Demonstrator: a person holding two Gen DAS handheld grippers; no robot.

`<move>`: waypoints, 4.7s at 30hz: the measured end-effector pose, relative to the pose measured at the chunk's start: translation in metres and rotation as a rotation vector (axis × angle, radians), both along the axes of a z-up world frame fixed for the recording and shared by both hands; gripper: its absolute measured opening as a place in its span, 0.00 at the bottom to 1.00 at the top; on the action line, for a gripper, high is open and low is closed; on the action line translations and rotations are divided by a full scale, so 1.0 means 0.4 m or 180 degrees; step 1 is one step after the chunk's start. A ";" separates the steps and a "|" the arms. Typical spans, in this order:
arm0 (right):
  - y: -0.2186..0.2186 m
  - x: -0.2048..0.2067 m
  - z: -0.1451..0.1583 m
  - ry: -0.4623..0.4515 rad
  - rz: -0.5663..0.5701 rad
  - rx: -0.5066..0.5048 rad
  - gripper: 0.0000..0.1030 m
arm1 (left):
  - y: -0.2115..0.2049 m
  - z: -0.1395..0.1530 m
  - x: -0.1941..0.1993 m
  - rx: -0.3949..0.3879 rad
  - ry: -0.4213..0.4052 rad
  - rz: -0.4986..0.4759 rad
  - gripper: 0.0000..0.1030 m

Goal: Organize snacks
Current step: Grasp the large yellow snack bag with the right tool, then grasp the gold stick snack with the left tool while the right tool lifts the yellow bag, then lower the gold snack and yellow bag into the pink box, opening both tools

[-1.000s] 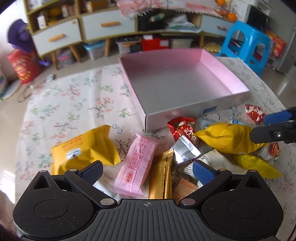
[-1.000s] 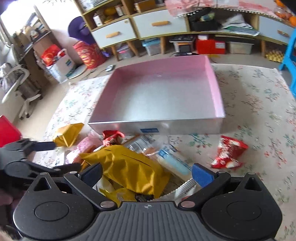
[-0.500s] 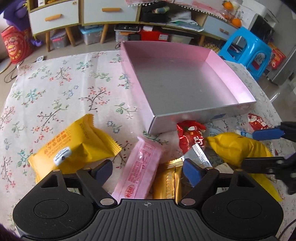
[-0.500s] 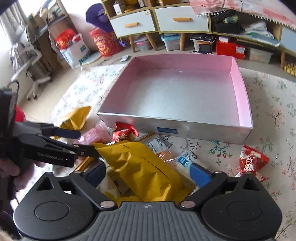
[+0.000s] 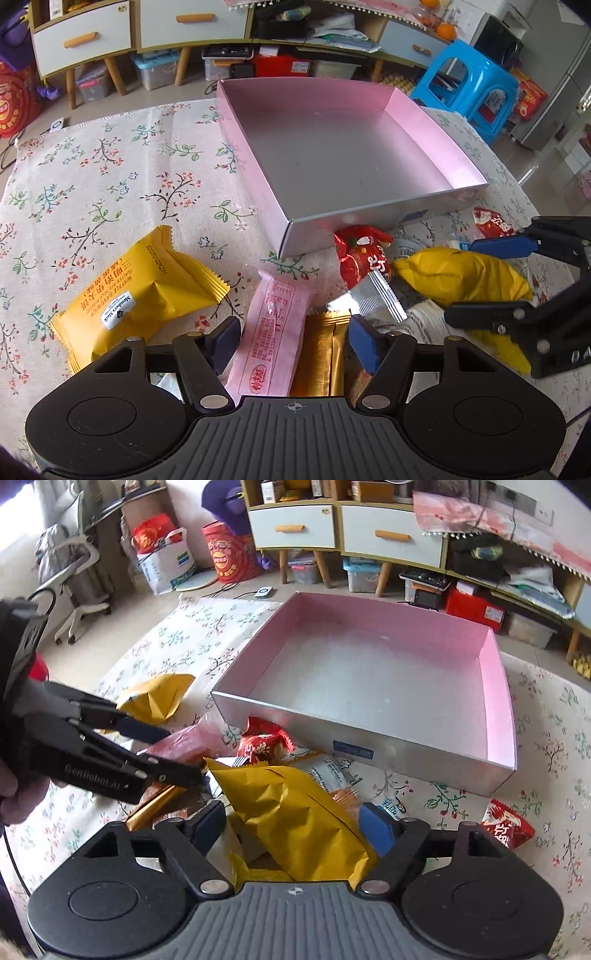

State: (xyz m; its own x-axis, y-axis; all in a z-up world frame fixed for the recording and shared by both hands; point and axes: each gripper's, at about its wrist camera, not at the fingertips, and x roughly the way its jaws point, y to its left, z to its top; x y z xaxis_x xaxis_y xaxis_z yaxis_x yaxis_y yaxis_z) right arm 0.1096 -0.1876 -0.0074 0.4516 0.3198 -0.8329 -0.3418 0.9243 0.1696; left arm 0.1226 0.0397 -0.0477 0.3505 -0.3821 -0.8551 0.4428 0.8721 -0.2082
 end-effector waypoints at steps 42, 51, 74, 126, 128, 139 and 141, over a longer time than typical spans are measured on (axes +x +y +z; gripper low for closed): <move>-0.028 0.023 -0.035 0.0097 -0.0498 -0.0005 0.37 | 0.026 0.057 -0.037 0.0133 -0.0033 0.0309 0.62; -0.021 0.015 -0.031 0.0132 -0.0555 -0.0063 0.35 | -0.018 0.057 -0.124 0.0161 -0.0004 -0.0084 0.40; -0.067 -0.015 0.021 0.0120 -0.0830 0.0179 0.23 | -0.034 0.044 -0.146 0.0386 -0.0313 0.0153 0.06; -0.237 0.132 0.029 -0.0379 -0.1770 0.0766 0.51 | -0.186 0.051 0.106 -0.0060 -0.0816 0.0966 0.33; -0.240 0.122 0.040 -0.0408 -0.1748 0.0737 0.56 | -0.187 0.056 0.099 -0.0027 -0.0813 0.0960 0.44; -0.231 0.061 0.087 -0.0520 -0.1439 0.0472 0.79 | -0.176 0.089 0.028 0.0109 -0.0778 0.0835 0.80; -0.230 0.047 0.093 -0.0526 -0.1404 0.0448 0.80 | -0.171 0.094 0.015 0.0109 -0.0742 0.0803 0.84</move>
